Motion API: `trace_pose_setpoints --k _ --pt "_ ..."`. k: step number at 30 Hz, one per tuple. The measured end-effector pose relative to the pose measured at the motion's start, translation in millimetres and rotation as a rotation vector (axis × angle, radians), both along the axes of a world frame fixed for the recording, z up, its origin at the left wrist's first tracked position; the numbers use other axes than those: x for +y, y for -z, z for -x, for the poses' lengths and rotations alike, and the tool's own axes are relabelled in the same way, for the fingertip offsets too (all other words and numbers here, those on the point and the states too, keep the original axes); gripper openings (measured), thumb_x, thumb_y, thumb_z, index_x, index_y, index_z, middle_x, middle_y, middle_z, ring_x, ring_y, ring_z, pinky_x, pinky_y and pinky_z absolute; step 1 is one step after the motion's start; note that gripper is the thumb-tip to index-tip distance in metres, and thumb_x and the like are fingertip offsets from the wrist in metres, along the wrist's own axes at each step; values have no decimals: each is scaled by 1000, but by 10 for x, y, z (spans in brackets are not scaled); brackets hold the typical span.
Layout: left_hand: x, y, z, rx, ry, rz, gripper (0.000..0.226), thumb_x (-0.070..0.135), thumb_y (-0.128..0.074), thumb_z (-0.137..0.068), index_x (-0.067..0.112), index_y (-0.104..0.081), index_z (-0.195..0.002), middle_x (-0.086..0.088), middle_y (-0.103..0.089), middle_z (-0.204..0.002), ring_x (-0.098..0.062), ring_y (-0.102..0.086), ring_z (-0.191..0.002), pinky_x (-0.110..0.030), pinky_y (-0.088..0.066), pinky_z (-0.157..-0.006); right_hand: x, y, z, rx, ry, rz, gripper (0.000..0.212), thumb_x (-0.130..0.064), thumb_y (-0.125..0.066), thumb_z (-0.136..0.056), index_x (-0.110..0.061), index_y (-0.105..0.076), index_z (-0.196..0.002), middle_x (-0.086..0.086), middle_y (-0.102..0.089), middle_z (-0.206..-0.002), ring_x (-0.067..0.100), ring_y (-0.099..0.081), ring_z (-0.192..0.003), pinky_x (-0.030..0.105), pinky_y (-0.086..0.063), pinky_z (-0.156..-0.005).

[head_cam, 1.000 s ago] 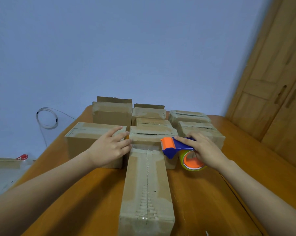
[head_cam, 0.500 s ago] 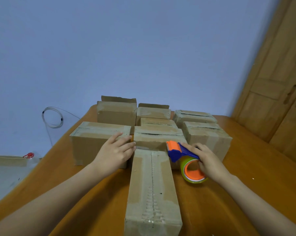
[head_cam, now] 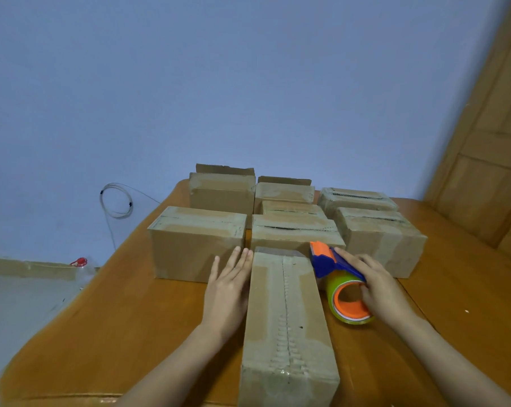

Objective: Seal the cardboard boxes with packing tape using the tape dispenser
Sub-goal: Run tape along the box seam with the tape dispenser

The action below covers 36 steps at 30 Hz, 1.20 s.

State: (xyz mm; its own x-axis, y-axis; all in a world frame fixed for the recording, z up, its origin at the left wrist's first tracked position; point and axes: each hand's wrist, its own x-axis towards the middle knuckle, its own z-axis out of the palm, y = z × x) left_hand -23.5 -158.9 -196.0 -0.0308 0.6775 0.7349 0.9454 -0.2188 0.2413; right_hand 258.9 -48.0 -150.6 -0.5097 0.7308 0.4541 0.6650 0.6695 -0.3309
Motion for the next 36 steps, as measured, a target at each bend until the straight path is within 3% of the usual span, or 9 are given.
trace_pose_setpoints --k 5,10,15,18,21,23,26,31,36 --pt "-64 -155 -81 -205 -10 235 64 25 -61 -93 27 -22 -145 15 -21 -145 -11 -10 -145 -44 -2 -119 -36 59 8 23 28 20 88 11 -58 -83 -45 -18 -139 1 -48 -122 12 -42 -108 27 -48 -76" --pt "-200 -154 -34 -94 -110 416 53 38 -52 -98 39 -31 -146 16 -18 -154 -10 -5 -148 -45 4 -118 -102 34 20 39 44 5 88 12 -58 -82 -42 -19 -140 2 -48 -120 11 -40 -106 26 -45 -77" --pt "-326 -714 -44 -364 -108 326 43 28 -47 -99 27 -45 -142 8 -34 -153 -9 -20 -145 -42 -5 -120 -206 4 21 9 98 -3 86 8 -58 -85 -43 -15 -139 2 -48 -119 9 -38 -104 25 -43 -78" --pt "-449 -1195 -190 -421 -72 361 35 31 -46 -99 23 -60 -130 -1 -66 -123 -15 -58 -116 -32 -40 -103 -306 22 65 28 137 -2 86 8 -58 -84 -44 -16 -138 1 -49 -118 13 -42 -105 26 -43 -78" --pt "-566 -1486 -453 -180 -65 570 35 48 -46 -95 23 -65 -111 4 -64 -91 -14 -59 -81 -27 -49 -73 -469 60 178 47 180 -33 87 8 -61 -82 -42 -22 -141 1 -52 -116 15 -45 -105 29 -45 -79" --pt "-591 -1519 -646 43 -134 703 46 59 -45 -92 17 -62 -103 0 -61 -93 -17 -58 -87 -37 -50 -85 -578 95 284 70 191 -63 89 11 -62 -78 -38 -28 -143 2 -54 -112 18 -48 -102 32 -46 -79" --pt "-567 -1364 -836 297 -275 826 67 68 -49 -86 13 -56 -123 -11 -55 -128 -28 -52 -117 -43 -42 -96 -750 158 455 106 191 -54 90 14 -60 -76 -36 -30 -145 2 -52 -110 19 -48 -102 34 -46 -81" --pt "-637 -1160 -751 367 -327 874 68 13 -61 -91 5 -25 -148 -17 -30 -151 -33 -30 -139 -45 -38 -108 -1061 267 625 156 236 12 83 9 -58 -81 -31 -30 -147 4 -50 -110 20 -47 -101 34 -44 -82" --pt "-786 -1138 -513 309 -205 749 64 14 -61 -87 11 -30 -143 -10 -36 -149 -26 -34 -137 -39 -39 -108 -1241 297 697 127 275 12 80 3 -57 -83 -31 -27 -149 6 -46 -113 23 -46 -102 37 -42 -86"
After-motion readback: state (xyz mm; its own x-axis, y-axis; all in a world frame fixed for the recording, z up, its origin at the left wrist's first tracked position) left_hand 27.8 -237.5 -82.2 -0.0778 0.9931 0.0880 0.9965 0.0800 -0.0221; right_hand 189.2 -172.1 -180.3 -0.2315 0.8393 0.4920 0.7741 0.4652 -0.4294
